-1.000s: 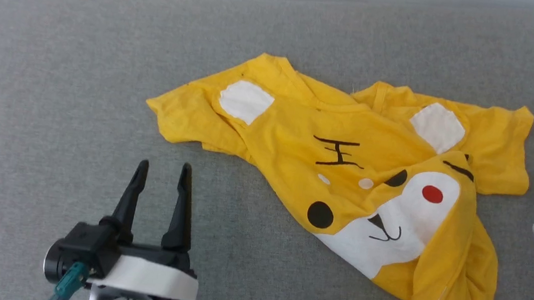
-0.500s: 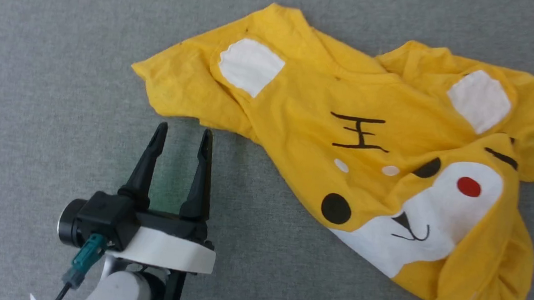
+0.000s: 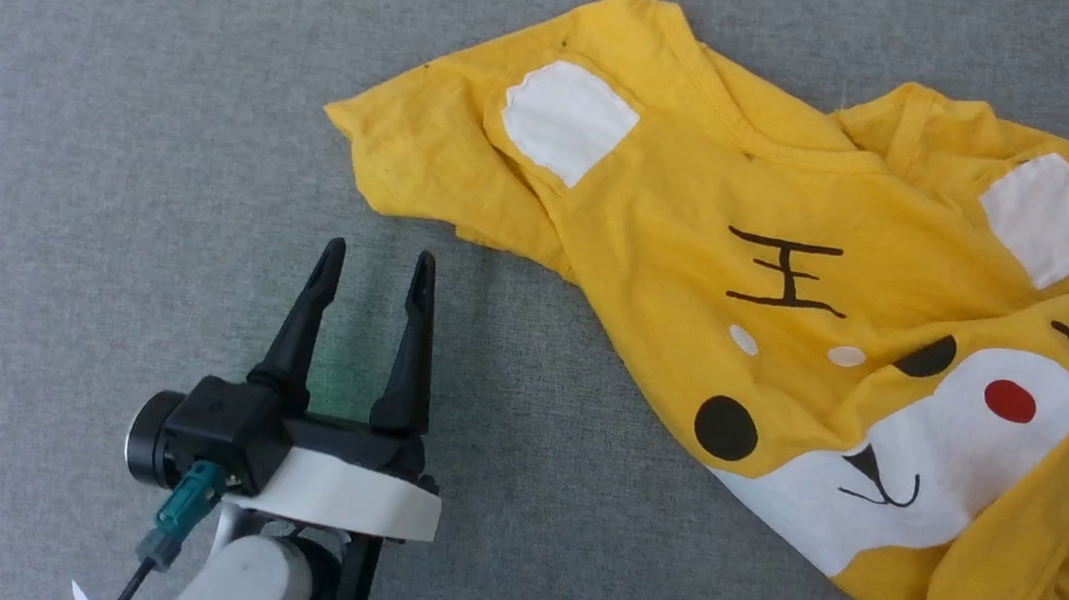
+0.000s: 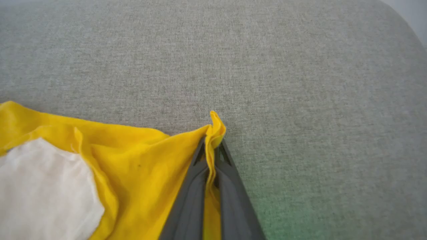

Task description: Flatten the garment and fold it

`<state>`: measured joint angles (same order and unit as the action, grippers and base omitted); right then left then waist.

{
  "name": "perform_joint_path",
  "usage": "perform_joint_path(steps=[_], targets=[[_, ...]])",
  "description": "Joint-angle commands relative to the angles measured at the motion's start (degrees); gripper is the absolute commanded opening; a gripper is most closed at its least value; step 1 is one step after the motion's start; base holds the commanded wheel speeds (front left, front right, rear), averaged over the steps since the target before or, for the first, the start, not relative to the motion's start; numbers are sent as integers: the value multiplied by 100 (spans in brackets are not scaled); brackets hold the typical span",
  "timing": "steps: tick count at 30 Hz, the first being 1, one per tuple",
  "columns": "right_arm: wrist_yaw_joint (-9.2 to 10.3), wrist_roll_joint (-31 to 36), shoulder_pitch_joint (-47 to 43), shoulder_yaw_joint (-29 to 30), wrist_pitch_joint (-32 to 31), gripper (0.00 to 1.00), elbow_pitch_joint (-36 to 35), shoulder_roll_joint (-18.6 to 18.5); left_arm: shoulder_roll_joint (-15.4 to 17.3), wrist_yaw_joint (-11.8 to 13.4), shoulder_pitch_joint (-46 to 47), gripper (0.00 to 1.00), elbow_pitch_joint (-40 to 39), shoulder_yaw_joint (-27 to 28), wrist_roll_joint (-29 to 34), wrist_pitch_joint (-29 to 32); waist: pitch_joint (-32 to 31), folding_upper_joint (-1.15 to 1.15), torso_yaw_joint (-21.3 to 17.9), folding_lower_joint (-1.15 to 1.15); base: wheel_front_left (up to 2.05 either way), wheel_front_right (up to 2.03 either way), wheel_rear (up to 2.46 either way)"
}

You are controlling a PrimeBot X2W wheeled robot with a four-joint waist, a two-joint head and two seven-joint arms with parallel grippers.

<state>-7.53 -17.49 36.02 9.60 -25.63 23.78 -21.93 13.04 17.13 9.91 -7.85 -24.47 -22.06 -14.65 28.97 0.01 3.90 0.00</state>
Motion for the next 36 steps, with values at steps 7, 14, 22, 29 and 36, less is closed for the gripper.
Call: perform_joint_path(steps=[7,14,22,29,36], targets=[[4,-128,-616,559,469,0,-397,13,69,89,-126,100,2,141,-74,15,-578,-1,-164,0,0,0,0],[4,32,-1473,1297,498,0,-1067,-95,214,186,-308,100,3,252,-217,321,-913,-1,-335,0,0,0,0],[4,54,-1784,1370,247,0,-1744,127,663,-200,726,100,209,62,-56,1298,-882,-1,-407,0,0,0,0],[4,27,-1697,1051,136,0,-2120,215,673,-601,2521,100,1493,-228,-18,2800,-589,-1,-442,0,0,0,0],[4,-49,-1624,806,96,0,-2223,139,402,-549,3394,100,2607,-396,-64,3848,-359,-1,-524,0,0,0,0]])
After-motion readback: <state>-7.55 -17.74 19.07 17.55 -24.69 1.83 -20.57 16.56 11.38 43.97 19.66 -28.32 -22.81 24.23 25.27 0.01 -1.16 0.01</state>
